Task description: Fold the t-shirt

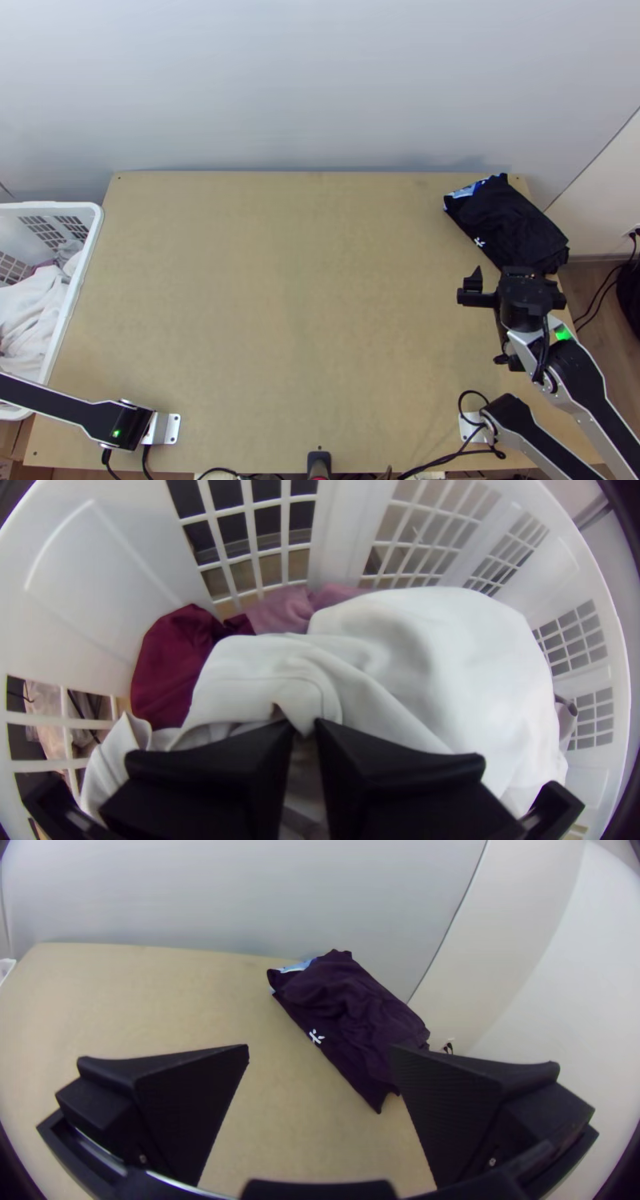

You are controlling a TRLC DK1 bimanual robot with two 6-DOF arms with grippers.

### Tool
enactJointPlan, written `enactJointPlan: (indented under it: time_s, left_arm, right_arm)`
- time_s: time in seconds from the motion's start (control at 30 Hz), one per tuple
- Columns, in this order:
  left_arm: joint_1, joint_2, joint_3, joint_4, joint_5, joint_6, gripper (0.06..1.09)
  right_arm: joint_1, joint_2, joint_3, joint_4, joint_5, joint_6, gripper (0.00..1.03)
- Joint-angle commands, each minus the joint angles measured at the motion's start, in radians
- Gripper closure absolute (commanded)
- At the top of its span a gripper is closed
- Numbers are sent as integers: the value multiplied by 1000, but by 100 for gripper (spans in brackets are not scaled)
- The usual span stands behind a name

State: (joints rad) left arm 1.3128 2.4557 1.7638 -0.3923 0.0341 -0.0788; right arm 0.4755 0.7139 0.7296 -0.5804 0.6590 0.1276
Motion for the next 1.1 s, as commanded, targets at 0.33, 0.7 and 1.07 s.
enactJointPlan:
  time_s: [0.33, 0.7, 1.07]
  left_arm:
    - [-52, -377, -83, -129, 227, -70, 105]
    - [-248, -822, 103, -418, 454, -101, 105]
    - [-731, -1156, 72, -491, 487, -79, 105]
  right_arm:
    - [-8, 6, 2, -4, 1, 20, 5]
    - [-26, 2, 54, -4, 2, 18, 4]
    - [-52, -11, 168, -50, 4, -14, 4]
